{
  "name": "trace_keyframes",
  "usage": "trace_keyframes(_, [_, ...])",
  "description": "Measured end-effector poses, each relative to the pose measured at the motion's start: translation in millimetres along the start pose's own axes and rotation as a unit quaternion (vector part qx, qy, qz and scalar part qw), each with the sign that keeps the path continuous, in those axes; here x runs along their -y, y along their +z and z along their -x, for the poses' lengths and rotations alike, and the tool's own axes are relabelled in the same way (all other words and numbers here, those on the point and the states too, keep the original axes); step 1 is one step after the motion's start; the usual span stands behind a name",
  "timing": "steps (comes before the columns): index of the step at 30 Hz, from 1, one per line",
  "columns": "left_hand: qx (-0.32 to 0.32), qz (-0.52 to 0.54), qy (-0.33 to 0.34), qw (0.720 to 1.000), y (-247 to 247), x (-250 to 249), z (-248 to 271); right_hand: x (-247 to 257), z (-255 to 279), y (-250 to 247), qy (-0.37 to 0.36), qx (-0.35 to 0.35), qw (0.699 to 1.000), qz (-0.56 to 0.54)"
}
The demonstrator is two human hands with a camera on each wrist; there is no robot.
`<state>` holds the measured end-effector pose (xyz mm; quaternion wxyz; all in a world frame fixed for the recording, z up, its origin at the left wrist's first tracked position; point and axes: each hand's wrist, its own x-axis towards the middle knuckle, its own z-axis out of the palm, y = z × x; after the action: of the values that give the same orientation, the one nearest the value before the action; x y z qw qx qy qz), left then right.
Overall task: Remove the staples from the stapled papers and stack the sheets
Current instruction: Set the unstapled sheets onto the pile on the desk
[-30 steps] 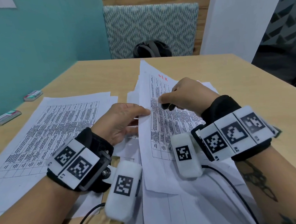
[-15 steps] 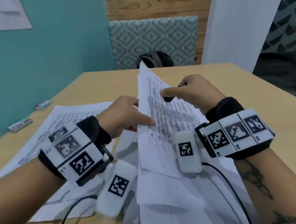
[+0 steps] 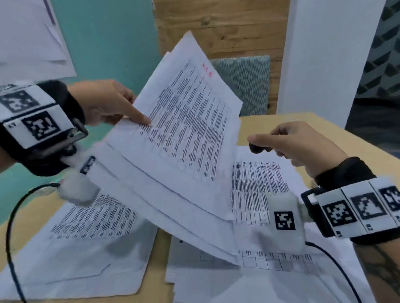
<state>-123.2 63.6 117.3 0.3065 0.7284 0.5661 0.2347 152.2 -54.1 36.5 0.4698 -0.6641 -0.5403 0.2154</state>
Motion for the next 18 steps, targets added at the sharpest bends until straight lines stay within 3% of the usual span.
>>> trace_keyframes(4, [0.032, -0.047, -0.118, 0.991, -30, 76, -3, -3, 2, 7, 0.036, 0.102, 0.991, 0.085])
trace_keyframes(9, [0.045, -0.047, -0.199, 0.978, -23, 166, 5, -1, 6, 21, 0.063, 0.223, 0.950, 0.210])
trace_keyframes(13, [0.063, -0.008, -0.192, 0.979, -9, 215, 7, -2, 5, 31, 0.060, 0.291, 0.916, 0.271])
trace_keyframes(18, [0.094, 0.052, -0.163, 0.981, -11, 224, 12, -6, 4, 41, 0.071, 0.369, 0.877, 0.301])
